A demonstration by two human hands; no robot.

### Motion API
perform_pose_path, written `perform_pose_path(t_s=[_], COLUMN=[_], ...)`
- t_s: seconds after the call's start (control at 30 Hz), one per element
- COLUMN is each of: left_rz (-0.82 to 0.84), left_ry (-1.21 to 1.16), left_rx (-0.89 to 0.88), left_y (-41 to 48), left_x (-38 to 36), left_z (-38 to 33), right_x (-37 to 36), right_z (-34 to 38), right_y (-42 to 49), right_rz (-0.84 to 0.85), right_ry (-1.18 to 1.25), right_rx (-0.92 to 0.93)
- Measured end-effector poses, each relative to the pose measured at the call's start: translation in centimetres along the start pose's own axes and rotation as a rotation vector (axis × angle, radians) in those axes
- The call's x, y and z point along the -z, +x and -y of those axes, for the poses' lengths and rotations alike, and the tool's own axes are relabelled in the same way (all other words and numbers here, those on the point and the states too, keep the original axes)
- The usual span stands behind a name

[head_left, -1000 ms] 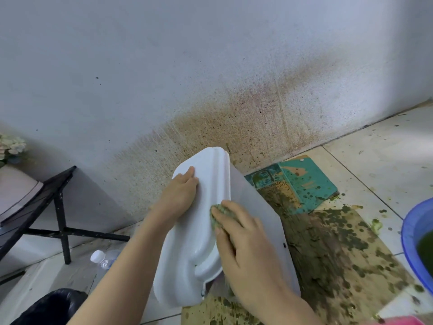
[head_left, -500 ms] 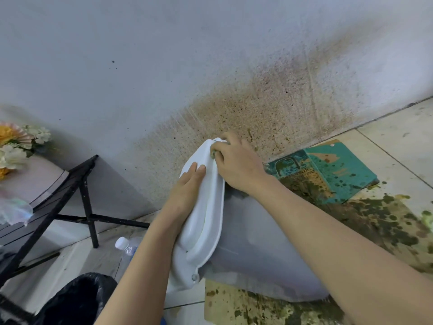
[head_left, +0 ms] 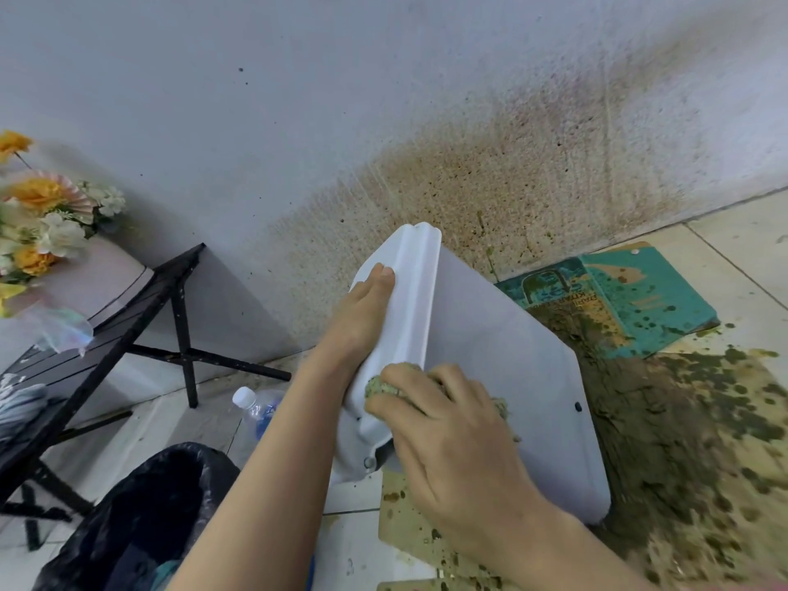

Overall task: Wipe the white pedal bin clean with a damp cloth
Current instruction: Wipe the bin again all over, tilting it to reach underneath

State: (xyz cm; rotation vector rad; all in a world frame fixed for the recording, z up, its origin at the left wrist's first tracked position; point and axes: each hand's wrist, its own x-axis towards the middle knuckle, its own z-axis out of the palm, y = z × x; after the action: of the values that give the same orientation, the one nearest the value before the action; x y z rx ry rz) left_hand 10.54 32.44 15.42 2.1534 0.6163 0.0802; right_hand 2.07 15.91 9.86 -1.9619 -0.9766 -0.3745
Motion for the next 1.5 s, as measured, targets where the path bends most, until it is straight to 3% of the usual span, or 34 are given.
perform_pose_path(t_s=[0.1,0.33,0.47,0.6,0.8,1.1,1.3,1.5], left_rz=[-0.021,0.009,-0.03,-0.139,0.037,0.009,-0.097,-0.129], left_ry=[-0.012,0.019,-0.017,0.07,0.247,0.249,0.391,0.455], left_rx=[-0.004,-0.089,-0.069,-0.091,0.009,-0.03,-0.022,-0.051], left_y=[0.0,-0.2,-0.4,-0.5,-0.4,-1.3,-0.5,-0.3], left_x=[-0.2,-0.7,-0.3,0.5,0.6,2.2,2.7,2.4], left_z=[-0.2,-0.8,-0.6,-0.4,-0.2,0.9,1.6,1.9], right_x=[0.4,0.9,0.0,-2.4,-4.8,-7.9,-9.1,-8.5], right_z=[-1.3,-5.7,-3.5,-1.0,-2.9,-10.9,-17.9,-18.2], right_y=[1.1,6.5,3.7,-1.7,-2.4,8.7,9.5,-0.4], right_rz=[-0.044,-0.117,-0.156,-0.216,-0.135,-0.03,-0.06,-0.079], right_ry=[0.035,0.21,0.211,0.397,0.271,0.288,0.221,0.216], right_rx=[-0.019,-0.263,-0.165,-0.115,-0.292,-0.345,-0.597,-0.796])
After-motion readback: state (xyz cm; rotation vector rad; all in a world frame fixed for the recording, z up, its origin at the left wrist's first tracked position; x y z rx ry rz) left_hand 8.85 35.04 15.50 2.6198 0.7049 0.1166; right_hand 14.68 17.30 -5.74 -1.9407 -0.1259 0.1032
